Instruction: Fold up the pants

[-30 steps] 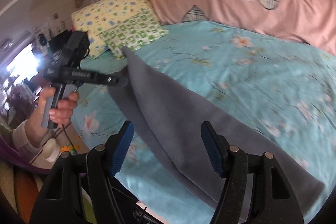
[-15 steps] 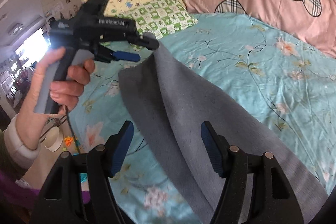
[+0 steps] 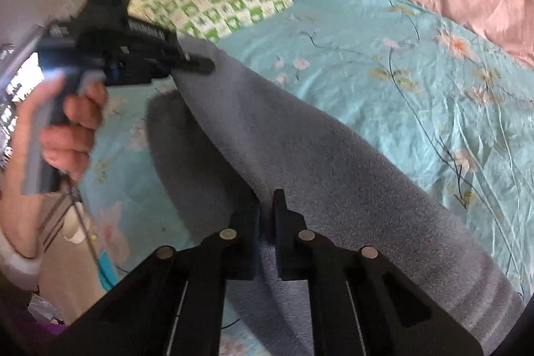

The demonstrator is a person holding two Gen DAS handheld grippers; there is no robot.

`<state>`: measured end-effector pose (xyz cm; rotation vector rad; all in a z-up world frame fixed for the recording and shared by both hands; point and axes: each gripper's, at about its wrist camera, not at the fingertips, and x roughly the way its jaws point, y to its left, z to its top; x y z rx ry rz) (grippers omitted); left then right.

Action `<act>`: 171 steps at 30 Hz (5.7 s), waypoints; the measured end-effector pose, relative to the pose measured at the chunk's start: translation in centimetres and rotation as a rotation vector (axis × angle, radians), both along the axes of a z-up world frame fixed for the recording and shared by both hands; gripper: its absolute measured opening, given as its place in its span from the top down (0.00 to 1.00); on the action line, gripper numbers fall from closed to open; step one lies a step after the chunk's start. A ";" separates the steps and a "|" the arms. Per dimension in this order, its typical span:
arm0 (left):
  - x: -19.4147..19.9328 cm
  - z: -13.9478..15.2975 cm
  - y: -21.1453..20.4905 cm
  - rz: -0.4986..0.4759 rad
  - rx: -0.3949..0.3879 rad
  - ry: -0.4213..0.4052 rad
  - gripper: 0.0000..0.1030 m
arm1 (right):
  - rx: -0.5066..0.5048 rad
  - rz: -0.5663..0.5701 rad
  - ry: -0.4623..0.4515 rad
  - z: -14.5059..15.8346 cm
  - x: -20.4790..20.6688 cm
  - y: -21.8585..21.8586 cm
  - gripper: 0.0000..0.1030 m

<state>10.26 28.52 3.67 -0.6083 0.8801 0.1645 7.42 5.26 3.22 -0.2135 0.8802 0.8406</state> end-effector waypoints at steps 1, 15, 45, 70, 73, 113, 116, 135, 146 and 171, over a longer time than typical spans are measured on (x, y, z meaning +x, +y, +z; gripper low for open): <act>-0.7 0.4 -0.1 -0.003 0.007 -0.015 0.94 | 0.017 0.011 -0.004 0.7 -0.4 -0.1 0.94; -7.3 -3.9 1.0 0.002 -0.063 -0.015 0.93 | -0.041 0.109 0.041 -0.8 -3.6 0.7 0.94; -9.2 -4.6 6.2 0.178 -0.081 0.065 0.31 | 0.049 -0.092 0.111 3.2 8.7 -0.7 0.45; -9.4 -2.5 5.0 0.088 0.002 -0.130 0.74 | -0.087 -0.025 0.058 1.7 12.6 2.9 0.86; -9.0 -5.3 5.4 0.084 0.014 -0.060 0.75 | -0.117 -0.048 0.079 -0.8 13.2 3.5 0.86; -3.3 1.3 -19.8 -0.509 0.177 -0.099 0.54 | 0.145 -0.510 0.050 4.1 -7.5 -19.7 0.48; -2.5 1.1 -22.2 -0.574 0.178 -0.091 0.48 | 0.147 -0.564 0.050 4.0 -8.8 -21.4 0.48; 2.5 1.1 -36.0 -1.000 0.227 -0.081 0.44 | 0.229 -0.902 0.066 2.9 -13.0 -30.2 0.48; 5.6 0.4 -41.7 -1.190 0.247 -0.041 0.41 | 0.294 -1.014 0.117 1.7 -12.6 -32.3 0.48; 8.7 -2.6 -53.3 -1.619 0.266 0.149 0.40 | 0.686 -1.146 0.195 0.0 -13.3 -35.3 0.40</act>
